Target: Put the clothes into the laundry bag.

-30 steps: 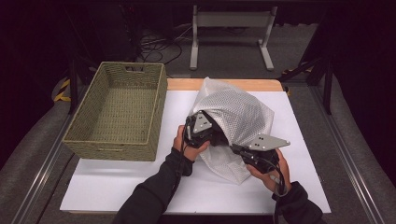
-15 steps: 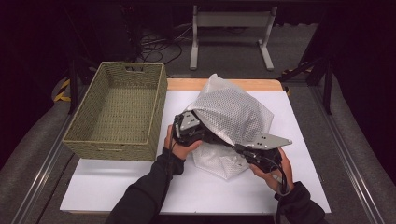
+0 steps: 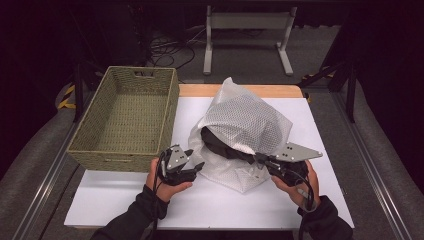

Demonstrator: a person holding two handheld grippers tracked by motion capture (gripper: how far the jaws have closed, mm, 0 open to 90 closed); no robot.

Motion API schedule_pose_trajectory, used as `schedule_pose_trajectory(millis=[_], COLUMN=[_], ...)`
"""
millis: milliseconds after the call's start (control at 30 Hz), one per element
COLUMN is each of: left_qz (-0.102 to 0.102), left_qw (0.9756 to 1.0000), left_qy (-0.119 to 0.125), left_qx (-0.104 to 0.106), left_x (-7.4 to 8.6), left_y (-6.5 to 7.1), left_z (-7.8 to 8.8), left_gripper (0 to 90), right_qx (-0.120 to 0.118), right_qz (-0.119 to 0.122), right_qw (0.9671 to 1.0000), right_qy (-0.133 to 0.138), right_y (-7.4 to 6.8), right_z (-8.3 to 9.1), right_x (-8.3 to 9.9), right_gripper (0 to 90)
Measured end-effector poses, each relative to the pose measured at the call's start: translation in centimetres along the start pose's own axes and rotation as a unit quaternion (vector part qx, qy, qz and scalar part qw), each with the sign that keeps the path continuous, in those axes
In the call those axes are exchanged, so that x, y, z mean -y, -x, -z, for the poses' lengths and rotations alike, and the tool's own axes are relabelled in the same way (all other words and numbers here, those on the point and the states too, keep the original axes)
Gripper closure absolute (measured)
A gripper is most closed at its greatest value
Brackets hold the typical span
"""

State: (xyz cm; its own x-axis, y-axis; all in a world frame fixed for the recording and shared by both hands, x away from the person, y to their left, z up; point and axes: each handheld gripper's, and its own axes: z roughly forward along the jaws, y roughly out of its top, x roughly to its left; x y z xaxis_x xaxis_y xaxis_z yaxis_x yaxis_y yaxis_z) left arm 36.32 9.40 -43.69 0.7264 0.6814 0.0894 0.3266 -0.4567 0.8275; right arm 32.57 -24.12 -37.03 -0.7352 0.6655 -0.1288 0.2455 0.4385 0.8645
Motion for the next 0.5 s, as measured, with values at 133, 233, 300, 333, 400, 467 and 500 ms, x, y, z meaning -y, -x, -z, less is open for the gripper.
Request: schedule_pose_trajectory(millis=[133, 233, 300, 333, 400, 467, 500], left_qz=[0.007, 0.005, 0.017, 0.012, -0.003, -0.013, -0.013], left_qw=[0.9995, 0.9993, 0.9995, 0.9996, 0.9994, 0.9994, 0.9992], left_qy=[-0.030, -0.034, -0.028, -0.024, -0.024, -0.007, 0.000], left_qx=[-0.011, -0.014, 0.002, 0.010, 0.024, 0.032, 0.038], left_x=[-0.1, -0.4, -0.3, -0.3, -0.3, -0.2, 0.0], left_y=[0.1, 0.3, 0.0, 0.0, 0.1, 0.3, 0.4], left_z=[-1.8, -2.7, -2.8, -2.5, -1.6, 0.1, 1.0], left_gripper=[31.4, 43.5, 64.4, 76.3, 87.8, 88.2, 88.2], right_qx=[0.002, 0.003, 0.001, 0.000, -0.003, -0.005, -0.005], right_qz=[-0.008, -0.011, -0.010, -0.008, -0.008, -0.009, -0.012], right_qw=[1.0000, 0.9999, 0.9999, 1.0000, 0.9999, 0.9999, 0.9998], right_qy=[0.002, 0.004, 0.005, 0.005, 0.007, 0.010, 0.012], right_y=[0.4, 0.6, 0.6, 0.5, 0.5, 0.6, 0.7], right_z=[0.7, 1.0, 1.0, 1.0, 1.1, 1.2, 1.3], right_x=[0.4, 0.6, 0.7, 0.7, 0.6, 0.6, 0.6], right_gripper=[89.7, 89.7, 89.7, 89.7, 89.6, 89.6, 89.6])
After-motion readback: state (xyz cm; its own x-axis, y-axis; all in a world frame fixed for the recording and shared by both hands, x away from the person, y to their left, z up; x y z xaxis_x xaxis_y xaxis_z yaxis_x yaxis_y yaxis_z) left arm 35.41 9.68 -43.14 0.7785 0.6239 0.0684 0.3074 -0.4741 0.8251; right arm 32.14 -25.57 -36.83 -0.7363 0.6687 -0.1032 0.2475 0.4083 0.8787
